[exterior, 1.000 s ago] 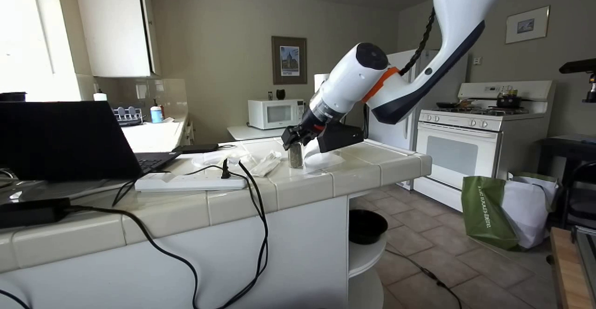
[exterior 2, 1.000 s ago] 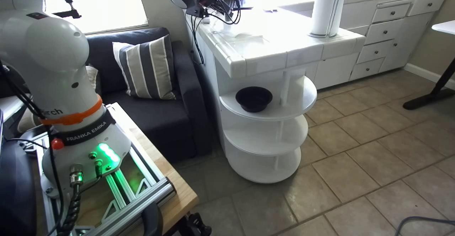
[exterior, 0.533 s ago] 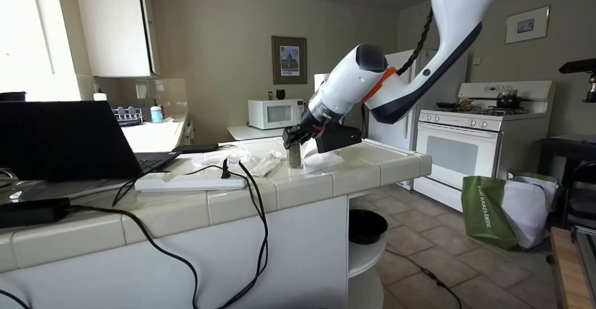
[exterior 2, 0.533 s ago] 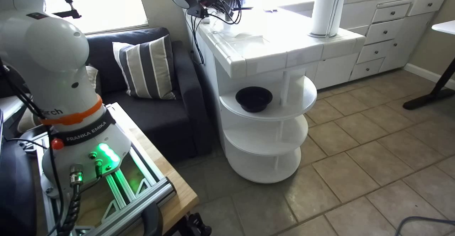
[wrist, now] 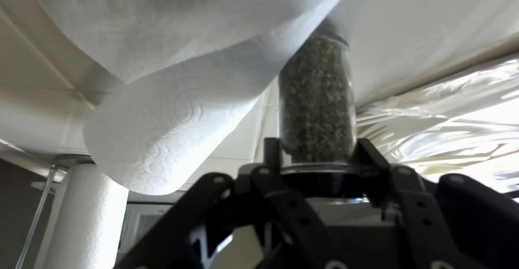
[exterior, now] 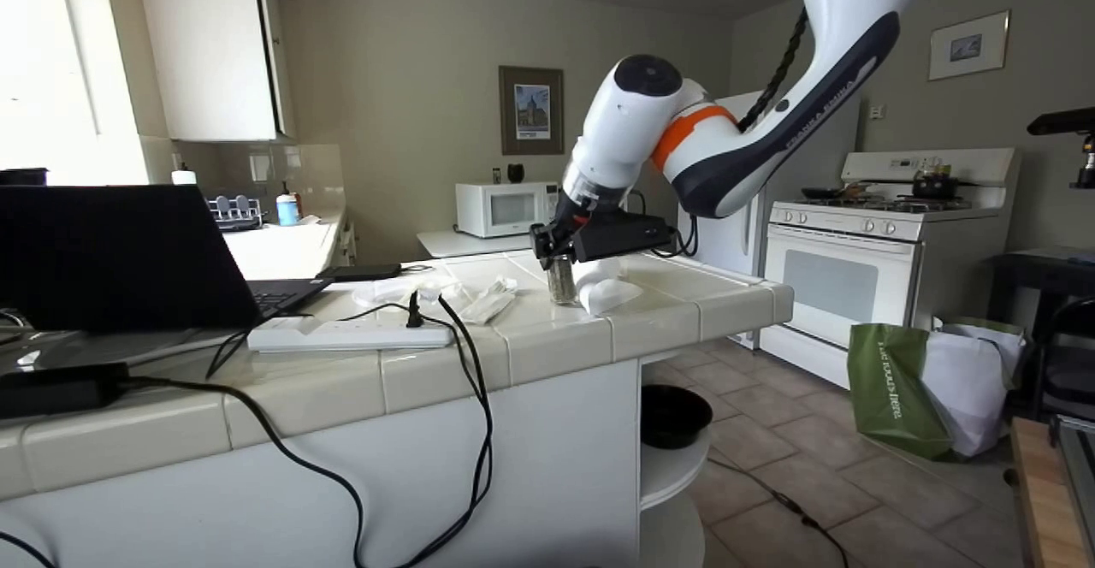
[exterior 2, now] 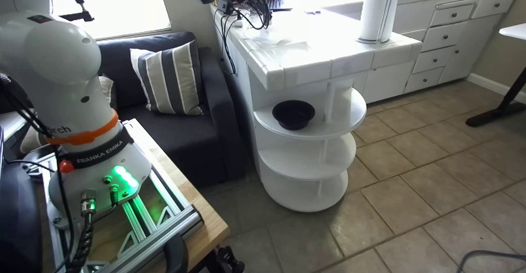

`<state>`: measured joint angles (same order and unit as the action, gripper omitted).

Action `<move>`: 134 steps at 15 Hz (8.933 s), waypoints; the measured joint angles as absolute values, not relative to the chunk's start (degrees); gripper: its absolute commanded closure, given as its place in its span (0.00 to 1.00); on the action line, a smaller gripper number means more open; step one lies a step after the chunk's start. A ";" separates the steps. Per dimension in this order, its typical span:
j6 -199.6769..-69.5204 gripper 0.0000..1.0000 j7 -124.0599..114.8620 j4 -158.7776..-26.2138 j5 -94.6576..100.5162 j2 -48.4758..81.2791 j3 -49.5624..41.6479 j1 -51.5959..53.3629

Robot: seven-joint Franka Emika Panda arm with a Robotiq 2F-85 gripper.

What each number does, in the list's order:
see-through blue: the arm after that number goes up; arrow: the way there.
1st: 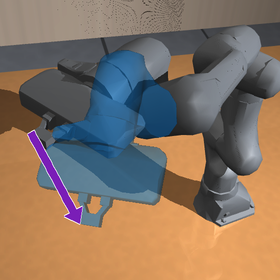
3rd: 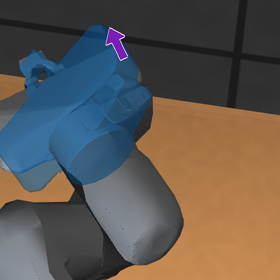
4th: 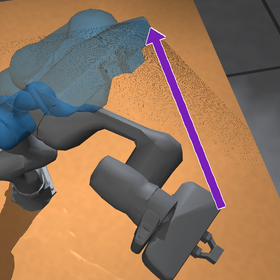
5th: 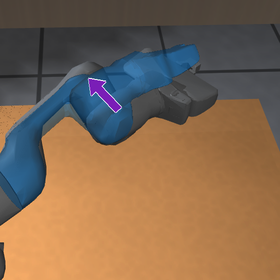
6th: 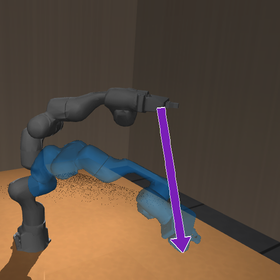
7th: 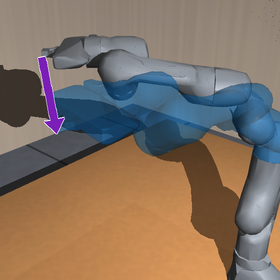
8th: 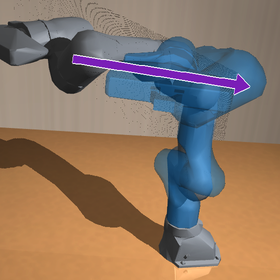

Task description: Put the spice the bottle on the lower shelf

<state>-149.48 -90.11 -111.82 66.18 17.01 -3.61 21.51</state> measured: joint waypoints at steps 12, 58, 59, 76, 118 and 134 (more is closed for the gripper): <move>-142.06 0.76 -70.86 -116.31 40.83 5.49 7.23 15.05; -130.19 0.51 -125.72 -151.17 59.98 7.93 18.80 10.84; -130.18 0.76 -125.73 -151.14 59.98 7.93 18.80 10.86; -125.36 0.76 -142.66 -136.11 75.91 29.11 12.84 17.62; -122.88 0.63 -155.24 -129.15 134.42 43.48 13.37 4.19; -126.37 0.00 -155.39 -129.40 135.49 43.44 16.39 -1.58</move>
